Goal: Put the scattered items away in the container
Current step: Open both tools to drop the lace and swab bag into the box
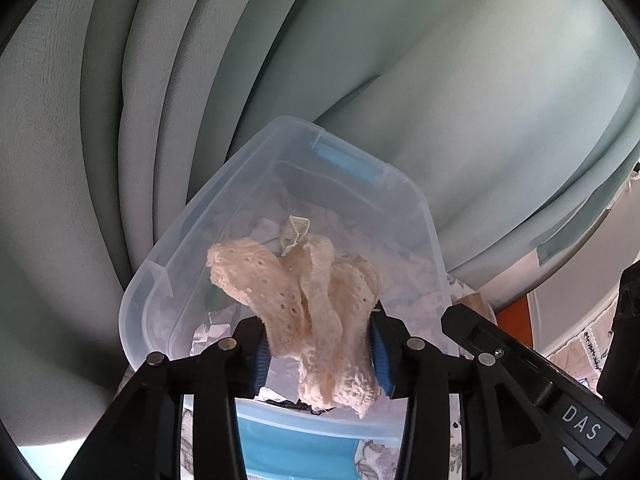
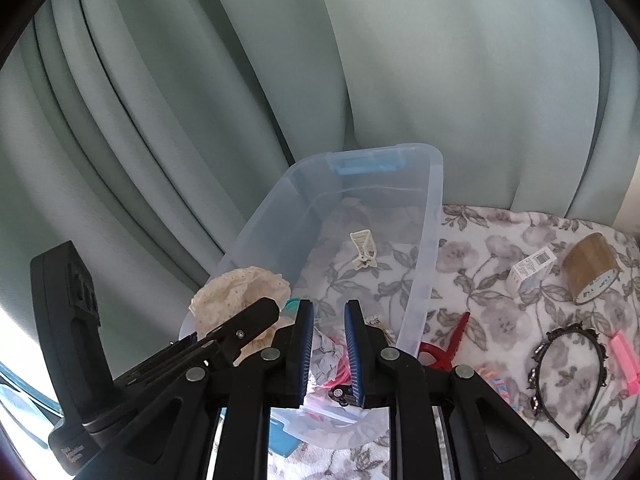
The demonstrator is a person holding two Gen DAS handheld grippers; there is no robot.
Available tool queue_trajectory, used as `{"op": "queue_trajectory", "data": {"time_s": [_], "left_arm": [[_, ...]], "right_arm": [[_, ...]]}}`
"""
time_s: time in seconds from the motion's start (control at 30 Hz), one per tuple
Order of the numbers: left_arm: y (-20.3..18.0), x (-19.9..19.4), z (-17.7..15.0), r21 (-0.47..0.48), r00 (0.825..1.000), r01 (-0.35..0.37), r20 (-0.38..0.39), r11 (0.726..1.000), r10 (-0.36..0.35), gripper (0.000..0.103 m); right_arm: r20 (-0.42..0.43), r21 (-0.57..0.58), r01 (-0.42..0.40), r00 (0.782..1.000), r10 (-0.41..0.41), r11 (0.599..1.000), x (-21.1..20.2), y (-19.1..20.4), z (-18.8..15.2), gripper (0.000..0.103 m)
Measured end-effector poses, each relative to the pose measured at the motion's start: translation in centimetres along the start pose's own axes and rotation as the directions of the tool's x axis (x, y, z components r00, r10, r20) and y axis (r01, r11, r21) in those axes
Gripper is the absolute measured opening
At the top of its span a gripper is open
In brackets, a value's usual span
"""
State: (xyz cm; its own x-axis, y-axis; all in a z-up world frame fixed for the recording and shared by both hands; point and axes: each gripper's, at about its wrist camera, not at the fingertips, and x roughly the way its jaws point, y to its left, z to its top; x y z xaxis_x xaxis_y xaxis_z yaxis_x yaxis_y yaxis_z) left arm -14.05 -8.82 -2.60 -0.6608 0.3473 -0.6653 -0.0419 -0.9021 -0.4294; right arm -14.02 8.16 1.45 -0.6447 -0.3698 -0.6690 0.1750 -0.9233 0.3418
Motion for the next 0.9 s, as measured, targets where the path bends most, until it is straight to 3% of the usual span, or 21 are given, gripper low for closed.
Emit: {"op": "queue_trajectory", "data": {"time_s": [0.2,0.37,0.63,0.9], "left_arm": [[-0.4,-0.3,0.0,0.008,1.000,0.001,0.008,1.000,-0.001,0.059],[-1.1,-1.1,0.1,0.027,1.000,-0.003,0.020,1.000,0.002,0.064],[-2.6,-2.8,0.1,0.058,0.999,-0.012,0.048,0.998,0.009,0.072],[-4.2,-4.7,0.0,0.096,0.998,-0.015,0.069,0.995,0.009,0.076]], "right_arm": [[0.001,0.004,0.007,1.000,-0.007,1.000,-0.6,0.0,-0.2,0.020],[0.017,0.017,0.013,1.000,-0.014,1.000,-1.7,-0.3,-0.4,0.031],[0.071,0.044,0.014,0.997,-0.017,0.999,-4.3,-0.9,-0.6,0.058],[0.125,0.054,0.000,0.992,-0.006,0.999,-7.2,-1.2,-1.2,0.069]]}}
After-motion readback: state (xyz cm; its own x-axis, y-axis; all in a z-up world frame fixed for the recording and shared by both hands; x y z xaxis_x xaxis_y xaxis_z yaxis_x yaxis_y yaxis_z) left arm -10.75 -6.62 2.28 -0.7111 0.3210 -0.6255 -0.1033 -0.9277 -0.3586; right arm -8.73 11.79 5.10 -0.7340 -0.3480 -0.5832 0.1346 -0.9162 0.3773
